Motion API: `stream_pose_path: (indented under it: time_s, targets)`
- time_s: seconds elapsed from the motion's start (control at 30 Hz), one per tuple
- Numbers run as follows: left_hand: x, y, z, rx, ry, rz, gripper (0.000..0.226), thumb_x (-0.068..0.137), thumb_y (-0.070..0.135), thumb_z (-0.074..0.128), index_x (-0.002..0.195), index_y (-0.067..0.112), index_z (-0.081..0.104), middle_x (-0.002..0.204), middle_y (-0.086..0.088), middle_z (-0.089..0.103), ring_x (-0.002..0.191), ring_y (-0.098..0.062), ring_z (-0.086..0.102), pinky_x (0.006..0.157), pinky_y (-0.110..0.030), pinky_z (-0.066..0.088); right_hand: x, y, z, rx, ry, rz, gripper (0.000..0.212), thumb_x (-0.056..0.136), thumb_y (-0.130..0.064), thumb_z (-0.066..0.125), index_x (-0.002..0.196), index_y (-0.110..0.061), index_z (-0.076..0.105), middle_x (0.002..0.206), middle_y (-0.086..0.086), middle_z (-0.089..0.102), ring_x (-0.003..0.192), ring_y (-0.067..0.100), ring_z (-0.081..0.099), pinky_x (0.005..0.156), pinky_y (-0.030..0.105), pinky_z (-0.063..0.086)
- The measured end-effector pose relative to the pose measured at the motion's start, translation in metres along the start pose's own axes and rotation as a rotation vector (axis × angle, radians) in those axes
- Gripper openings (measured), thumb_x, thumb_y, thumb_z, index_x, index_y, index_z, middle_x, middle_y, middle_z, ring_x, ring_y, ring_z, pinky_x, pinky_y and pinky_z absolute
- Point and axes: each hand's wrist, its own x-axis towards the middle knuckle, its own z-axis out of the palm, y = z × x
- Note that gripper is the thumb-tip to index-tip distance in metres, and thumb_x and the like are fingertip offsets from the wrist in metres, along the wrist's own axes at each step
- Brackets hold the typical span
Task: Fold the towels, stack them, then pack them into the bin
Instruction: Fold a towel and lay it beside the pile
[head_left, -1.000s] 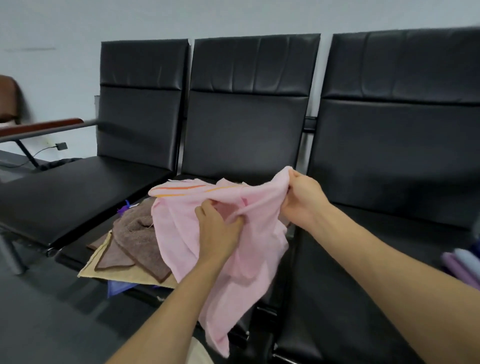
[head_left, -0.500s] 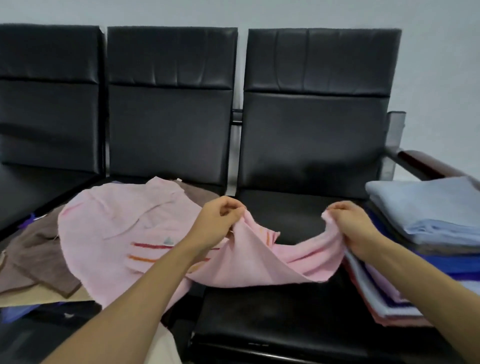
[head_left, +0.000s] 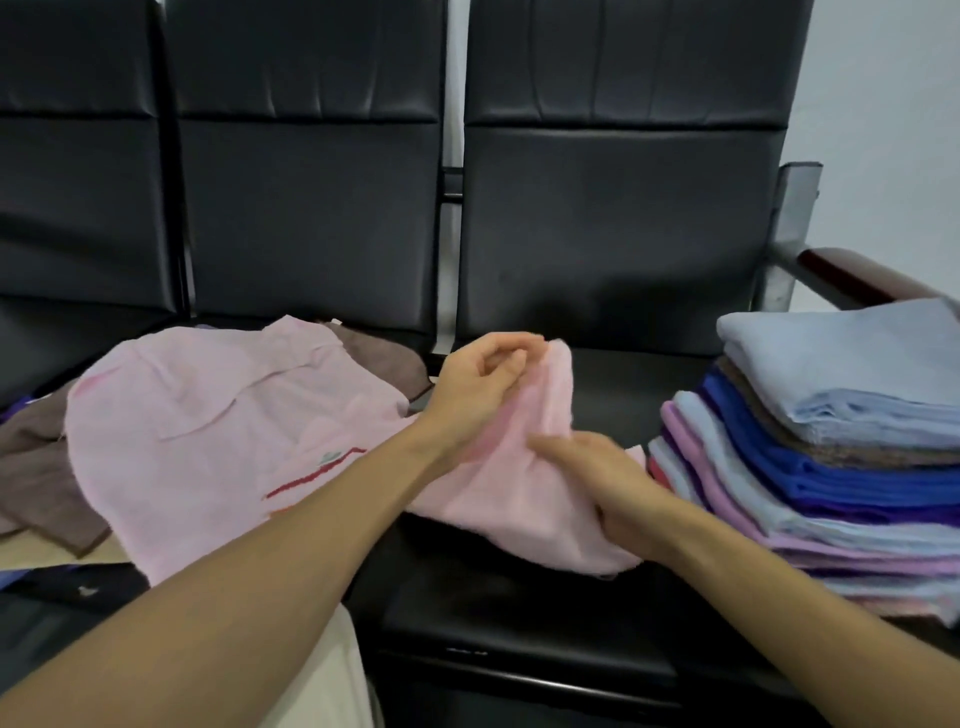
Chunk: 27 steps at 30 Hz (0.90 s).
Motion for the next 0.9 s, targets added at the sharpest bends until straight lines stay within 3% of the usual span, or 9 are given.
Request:
stream_pose_path:
  time_s: [0.03,0.13,0.23,0.43,0.6,0.7,0.77,0.83,0.9]
  targets:
    - [0.001,-0.001,-0.002,0.019,-0.052,-0.015,0.025,0.098,0.006,0.05,0.116,0.018,0.062,0.116,0.0,0.068,0.114,-0.008,0.061,0.1,-0.025,0.047,0.007,-0.007,-0.002,0.159,0.296,0.016,0.02,0.087,-0.031,0.063,0.075,-0.016,0.067,0.076,-0.004,0.071,0.078,0.015,0.068,0.081,0.032,0.05]
    - [-0.001,-0.009,-0.019,0.333,-0.172,-0.08,0.036,0.096,0.002,0.05,0.126,0.021,0.057,0.121,0.002,0.064,0.117,-0.008,0.057,0.099,-0.017,0.043,0.01,-0.022,-0.025,0.286,-0.145,0.301,0.024,0.087,-0.031,0.065,0.086,-0.009,0.072,0.083,0.007,0.074,0.082,0.02,0.07,0.082,0.033,0.053]
    - [-0.015,-0.011,-0.044,0.648,-0.341,-0.215,0.029,0.093,0.022,0.061,0.122,0.019,0.061,0.12,0.002,0.064,0.112,-0.008,0.059,0.092,-0.015,0.044,0.019,-0.015,-0.051,0.37,-0.084,0.354,0.044,0.081,-0.036,0.07,0.111,-0.005,0.066,0.108,0.015,0.069,0.102,0.029,0.066,0.093,0.043,0.05]
    - [-0.041,-0.012,-0.067,1.156,-0.719,-0.371,0.081,0.073,0.049,0.077,0.139,0.026,0.035,0.128,0.01,0.04,0.115,-0.009,0.044,0.098,-0.024,0.04,0.013,-0.02,-0.065,0.241,0.075,0.303,0.034,0.093,-0.032,0.059,0.112,-0.003,0.061,0.108,0.014,0.068,0.096,0.026,0.064,0.083,0.037,0.051]
    - [-0.034,-0.011,-0.075,1.233,-0.646,-0.226,0.029,0.082,0.031,0.071,0.106,0.023,0.056,0.09,0.011,0.051,0.085,-0.011,0.051,0.069,-0.021,0.04,0.012,-0.021,-0.067,0.213,0.139,0.263,0.027,0.095,-0.029,0.056,0.111,-0.007,0.06,0.095,0.008,0.067,0.084,0.019,0.061,0.071,0.031,0.048]
    - [-0.021,-0.003,-0.081,1.24,-0.535,-0.076,0.007,0.084,0.023,0.066,0.09,0.018,0.064,0.084,0.005,0.062,0.082,-0.014,0.057,0.072,-0.031,0.047,0.015,-0.013,-0.068,0.197,0.126,0.227,0.019,0.095,-0.027,0.056,0.108,-0.013,0.059,0.101,0.004,0.063,0.086,0.015,0.058,0.072,0.026,0.045]
    - [-0.01,-0.002,-0.076,1.193,-0.409,0.041,0.011,0.085,0.014,0.061,0.09,0.02,0.069,0.084,0.006,0.067,0.082,-0.012,0.06,0.074,-0.033,0.05,0.013,-0.011,-0.065,0.138,0.058,0.196,0.03,0.095,-0.022,0.056,0.124,-0.024,0.049,0.116,-0.005,0.054,0.1,0.01,0.053,0.08,0.02,0.042]
    - [0.004,-0.005,-0.063,1.043,-0.268,0.106,0.026,0.086,0.006,0.056,0.095,0.023,0.072,0.088,0.012,0.069,0.086,-0.007,0.061,0.075,-0.023,0.048,0.011,-0.006,-0.064,0.153,-0.011,0.252,0.05,0.094,-0.019,0.059,0.14,-0.026,0.041,0.106,-0.009,0.057,0.102,0.013,0.055,0.087,0.025,0.042]
    - [0.02,-0.009,-0.045,0.749,-0.063,0.089,0.034,0.09,0.004,0.05,0.111,0.023,0.07,0.102,0.009,0.069,0.099,-0.009,0.063,0.086,-0.023,0.049,0.006,-0.008,-0.063,0.192,-0.057,0.357,0.024,0.094,-0.021,0.059,0.117,-0.016,0.059,0.083,0.001,0.064,0.087,0.019,0.06,0.079,0.031,0.047]
